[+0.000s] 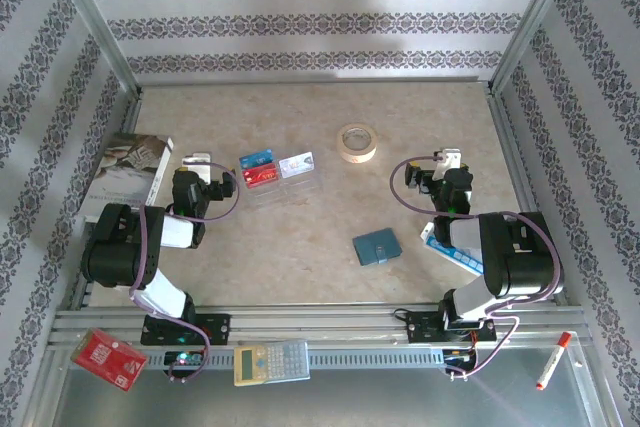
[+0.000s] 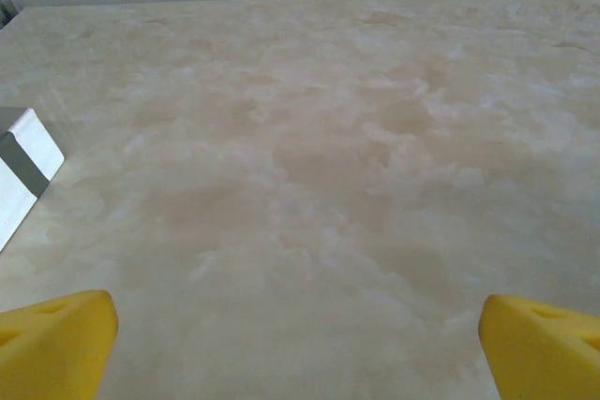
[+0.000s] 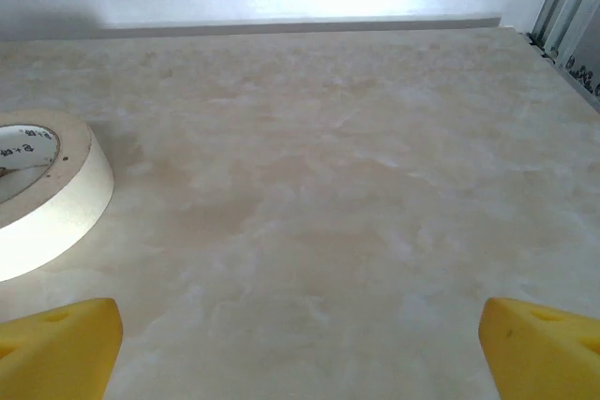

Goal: Take the credit cards out of the card holder

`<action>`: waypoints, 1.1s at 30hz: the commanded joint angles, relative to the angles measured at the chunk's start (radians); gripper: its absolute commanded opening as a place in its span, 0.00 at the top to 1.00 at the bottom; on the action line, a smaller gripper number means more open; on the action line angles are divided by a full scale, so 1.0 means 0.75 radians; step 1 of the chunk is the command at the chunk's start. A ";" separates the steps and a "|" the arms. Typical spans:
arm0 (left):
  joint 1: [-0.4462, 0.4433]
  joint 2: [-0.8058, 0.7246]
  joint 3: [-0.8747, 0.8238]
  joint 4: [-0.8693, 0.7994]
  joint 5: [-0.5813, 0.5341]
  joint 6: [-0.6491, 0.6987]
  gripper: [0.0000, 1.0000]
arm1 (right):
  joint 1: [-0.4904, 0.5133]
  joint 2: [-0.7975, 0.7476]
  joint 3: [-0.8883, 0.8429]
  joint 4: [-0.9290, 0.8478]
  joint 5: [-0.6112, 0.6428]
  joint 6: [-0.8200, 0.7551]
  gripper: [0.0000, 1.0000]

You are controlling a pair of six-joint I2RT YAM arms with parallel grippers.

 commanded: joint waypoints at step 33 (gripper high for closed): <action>0.017 -0.020 -0.025 0.064 -0.070 -0.014 0.00 | 0.001 -0.003 0.010 0.036 -0.020 -0.014 0.02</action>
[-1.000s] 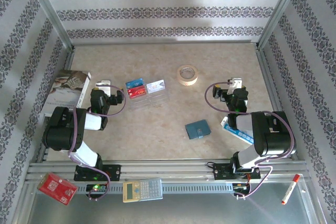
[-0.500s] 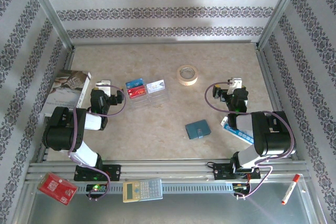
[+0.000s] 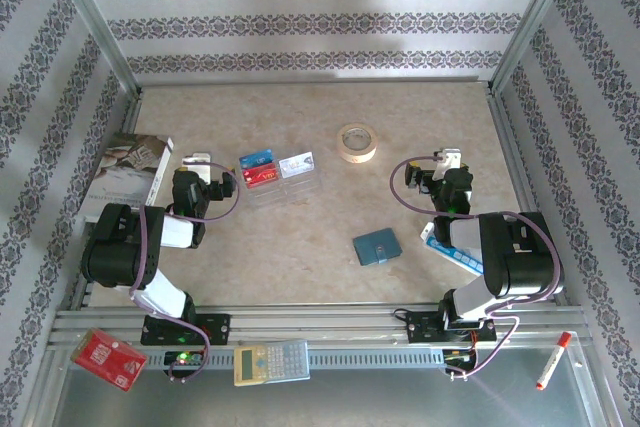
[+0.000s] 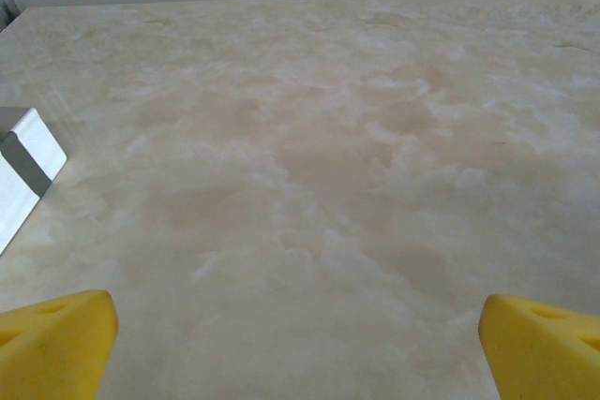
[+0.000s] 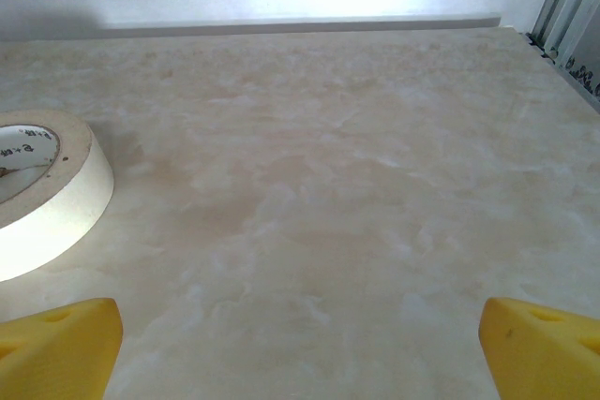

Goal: Take the credit cards out of the card holder

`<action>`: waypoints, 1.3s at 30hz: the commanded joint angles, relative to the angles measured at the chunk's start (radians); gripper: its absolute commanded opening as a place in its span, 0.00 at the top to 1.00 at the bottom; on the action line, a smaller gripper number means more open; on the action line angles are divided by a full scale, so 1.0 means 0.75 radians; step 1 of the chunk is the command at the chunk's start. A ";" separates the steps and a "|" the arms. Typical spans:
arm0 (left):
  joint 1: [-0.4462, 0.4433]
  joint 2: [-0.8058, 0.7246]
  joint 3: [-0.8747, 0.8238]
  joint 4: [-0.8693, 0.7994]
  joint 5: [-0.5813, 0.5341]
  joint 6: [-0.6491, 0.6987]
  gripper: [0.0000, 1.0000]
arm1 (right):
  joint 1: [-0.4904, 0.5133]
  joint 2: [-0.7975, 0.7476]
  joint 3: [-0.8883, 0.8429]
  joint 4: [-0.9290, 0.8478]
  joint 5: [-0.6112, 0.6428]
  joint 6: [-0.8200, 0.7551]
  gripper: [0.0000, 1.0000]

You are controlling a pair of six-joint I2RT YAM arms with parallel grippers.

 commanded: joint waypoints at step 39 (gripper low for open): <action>-0.021 -0.532 0.168 -0.829 0.667 -1.303 0.00 | 0.532 0.221 0.836 -0.817 -0.753 1.142 0.02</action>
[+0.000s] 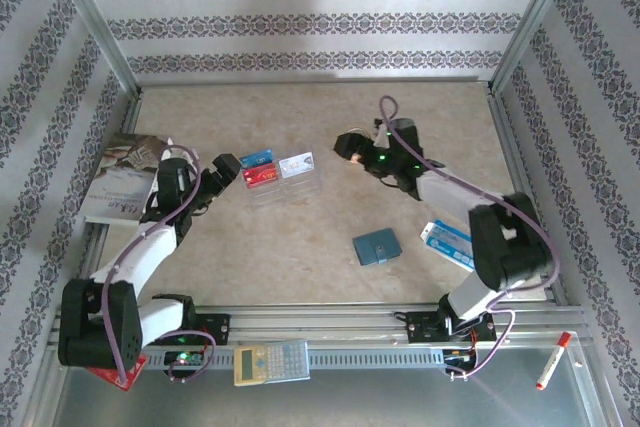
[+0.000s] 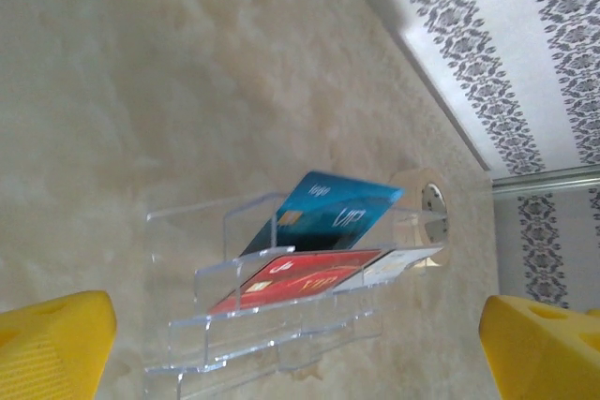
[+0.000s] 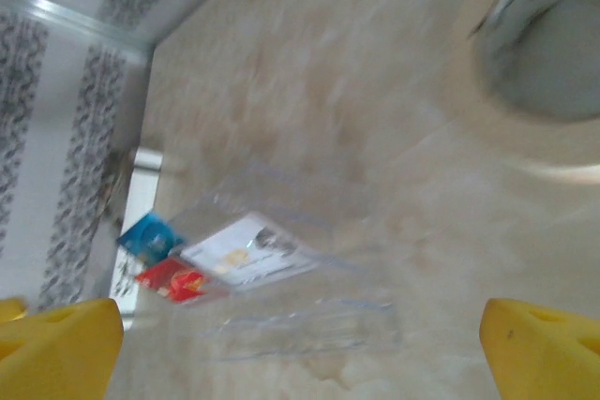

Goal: Take the credit cards out of the card holder

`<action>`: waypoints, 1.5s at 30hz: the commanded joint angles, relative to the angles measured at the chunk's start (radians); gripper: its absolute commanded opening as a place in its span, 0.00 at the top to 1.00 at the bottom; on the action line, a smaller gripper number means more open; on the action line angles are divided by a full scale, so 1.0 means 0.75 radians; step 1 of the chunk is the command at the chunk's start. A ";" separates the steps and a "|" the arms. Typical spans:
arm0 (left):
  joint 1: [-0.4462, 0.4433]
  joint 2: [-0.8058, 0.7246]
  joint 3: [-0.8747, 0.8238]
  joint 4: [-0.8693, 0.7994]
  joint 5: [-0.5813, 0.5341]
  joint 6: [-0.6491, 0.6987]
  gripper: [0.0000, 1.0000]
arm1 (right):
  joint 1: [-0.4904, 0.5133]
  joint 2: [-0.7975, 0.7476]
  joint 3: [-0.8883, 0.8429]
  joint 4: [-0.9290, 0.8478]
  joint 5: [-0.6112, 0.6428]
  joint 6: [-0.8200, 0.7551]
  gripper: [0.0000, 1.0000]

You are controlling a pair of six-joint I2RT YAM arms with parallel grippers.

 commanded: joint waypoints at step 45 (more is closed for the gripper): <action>-0.097 0.657 0.380 0.369 0.110 -0.036 0.00 | 0.088 0.398 0.245 0.297 -0.026 0.104 0.02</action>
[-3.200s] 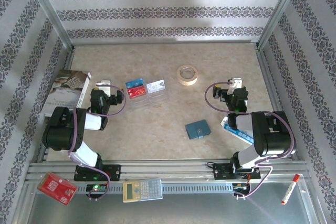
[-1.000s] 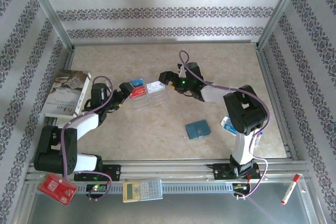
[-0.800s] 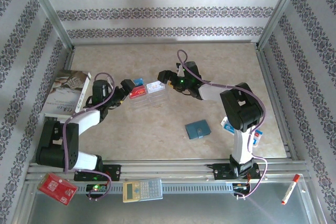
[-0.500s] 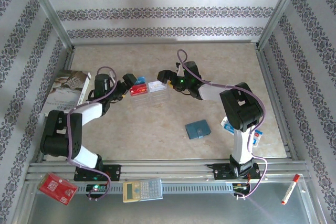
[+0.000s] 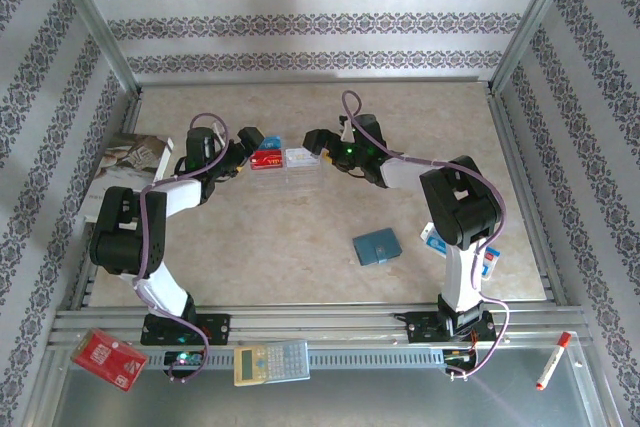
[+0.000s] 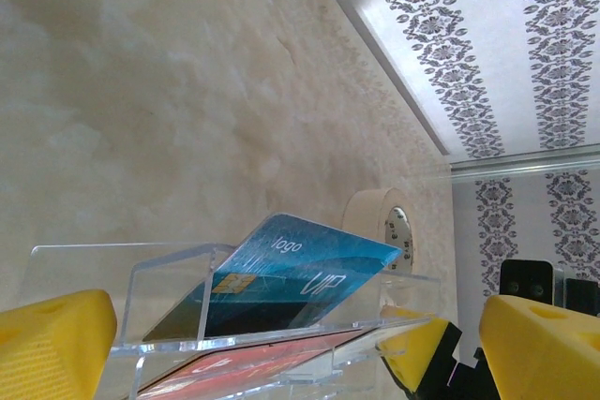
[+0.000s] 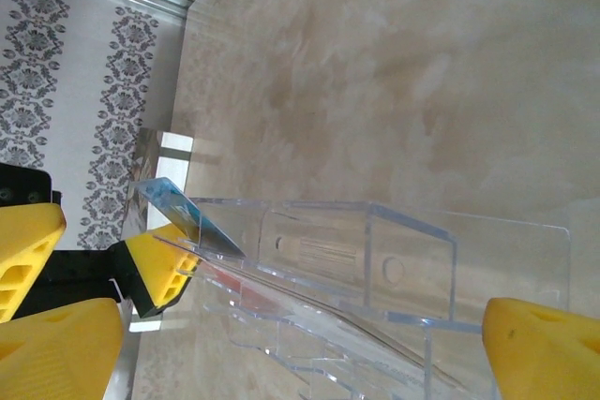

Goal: Take the credit cards out of the card holder

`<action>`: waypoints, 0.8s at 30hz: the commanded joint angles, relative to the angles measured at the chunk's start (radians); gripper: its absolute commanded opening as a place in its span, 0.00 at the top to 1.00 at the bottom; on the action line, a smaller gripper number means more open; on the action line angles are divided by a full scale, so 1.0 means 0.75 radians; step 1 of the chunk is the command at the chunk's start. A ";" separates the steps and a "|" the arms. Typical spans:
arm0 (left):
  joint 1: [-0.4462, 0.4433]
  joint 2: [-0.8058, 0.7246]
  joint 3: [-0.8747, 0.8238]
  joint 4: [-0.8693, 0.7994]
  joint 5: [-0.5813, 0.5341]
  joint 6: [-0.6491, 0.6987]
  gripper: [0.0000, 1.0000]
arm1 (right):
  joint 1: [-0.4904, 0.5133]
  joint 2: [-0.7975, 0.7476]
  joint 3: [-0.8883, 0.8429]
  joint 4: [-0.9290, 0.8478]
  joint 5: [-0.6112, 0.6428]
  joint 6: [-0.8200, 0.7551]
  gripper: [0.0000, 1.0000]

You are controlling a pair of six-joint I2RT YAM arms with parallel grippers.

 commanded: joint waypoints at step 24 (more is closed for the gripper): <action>0.007 -0.403 0.016 -0.679 -0.141 0.432 0.00 | 0.166 -0.865 -0.575 -1.262 0.478 -0.001 0.02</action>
